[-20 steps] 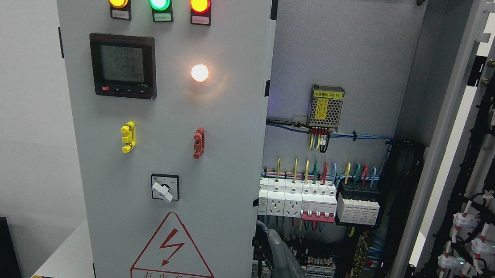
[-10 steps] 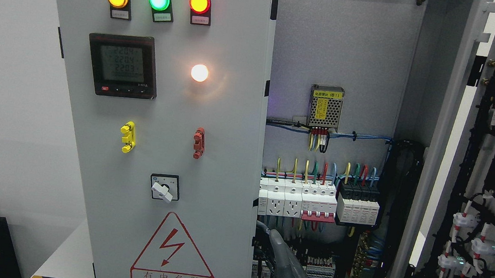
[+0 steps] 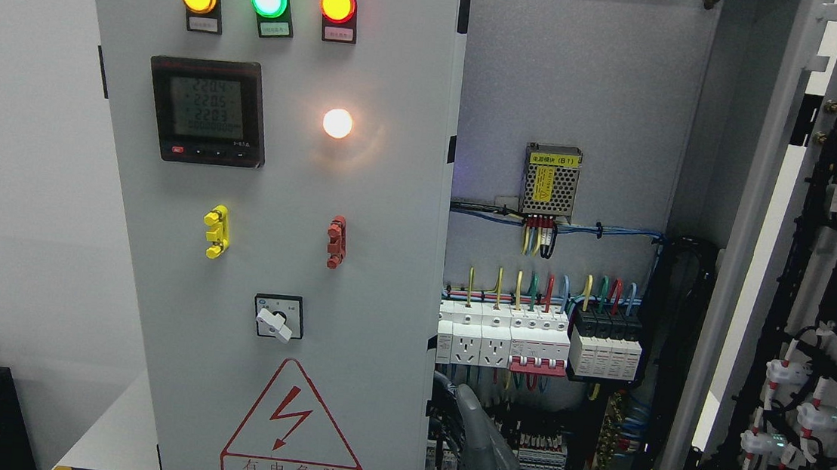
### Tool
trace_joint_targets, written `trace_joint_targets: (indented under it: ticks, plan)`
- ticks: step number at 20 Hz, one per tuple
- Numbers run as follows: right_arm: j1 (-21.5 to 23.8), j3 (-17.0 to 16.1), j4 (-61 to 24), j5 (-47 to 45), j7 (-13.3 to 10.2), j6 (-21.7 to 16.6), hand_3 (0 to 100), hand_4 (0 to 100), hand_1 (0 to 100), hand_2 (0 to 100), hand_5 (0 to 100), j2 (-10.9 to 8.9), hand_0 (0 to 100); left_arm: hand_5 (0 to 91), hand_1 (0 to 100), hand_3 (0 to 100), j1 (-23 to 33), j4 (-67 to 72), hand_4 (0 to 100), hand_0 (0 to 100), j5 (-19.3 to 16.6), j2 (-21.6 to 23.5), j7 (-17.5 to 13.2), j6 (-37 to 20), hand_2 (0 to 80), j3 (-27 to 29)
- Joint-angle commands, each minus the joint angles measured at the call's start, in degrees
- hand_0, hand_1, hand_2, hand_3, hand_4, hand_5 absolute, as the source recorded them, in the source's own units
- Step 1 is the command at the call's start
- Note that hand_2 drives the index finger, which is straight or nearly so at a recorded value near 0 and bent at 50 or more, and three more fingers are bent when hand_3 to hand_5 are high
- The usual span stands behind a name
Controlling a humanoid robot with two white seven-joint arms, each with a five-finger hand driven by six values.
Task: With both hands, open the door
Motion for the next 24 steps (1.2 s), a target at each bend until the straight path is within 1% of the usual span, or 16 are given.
trace_joint_targets:
  ticks: [1, 6, 9, 16, 17, 19, 24]
  plan:
    - [-0.16, -0.01, 0.04, -0.24, 0.41, 0.03, 0, 0, 0, 0, 0, 1.66, 0, 0.0, 0, 0, 0.00, 1.32, 4, 0, 0.00, 0.00, 0.00, 0.02, 0.0, 0.00]
    - [-0.16, -0.01, 0.13, -1.37, 0.58, 0.12, 0, 0, 0, 0, 0, 1.57, 0, 0.0, 0, 0, 0.00, 1.32, 4, 0, 0.00, 0.00, 0.00, 0.02, 0.0, 0.00]
    - [-0.16, -0.09, 0.30, -2.35, 0.58, 0.91, 0, 0, 0, 0, 0, 1.31, 0, 0.0, 0, 0, 0.00, 1.32, 4, 0, 0.00, 0.00, 0.00, -0.07, 0.0, 0.00]
    - [-0.25, -0.09, 0.22, -2.70, 0.76, 0.91, 0, 0, 0, 0, 0, 1.05, 0, 0.0, 0, 0, 0.00, 1.32, 4, 0, 0.00, 0.00, 0.00, 0.02, 0.0, 0.00]
    - [-0.25, -0.09, 0.22, -2.70, 1.02, 0.91, 0, 0, 0, 0, 0, 1.05, 0, 0.0, 0, 0, 0.00, 1.32, 4, 0, 0.00, 0.00, 0.00, 0.02, 0.0, 0.00]
    - [-0.25, -0.09, 0.22, -2.70, 2.68, 0.91, 0, 0, 0, 0, 0, 0.69, 0, 0.0, 0, 0, 0.00, 1.32, 4, 0, 0.00, 0.00, 0.00, 0.02, 0.0, 0.00]
    - [-0.25, -0.09, 0.22, -2.70, 2.87, 0.91, 0, 0, 0, 0, 0, 0.52, 0, 0.0, 0, 0, 0.00, 1.32, 4, 0, 0.00, 0.00, 0.00, 0.02, 0.0, 0.00]
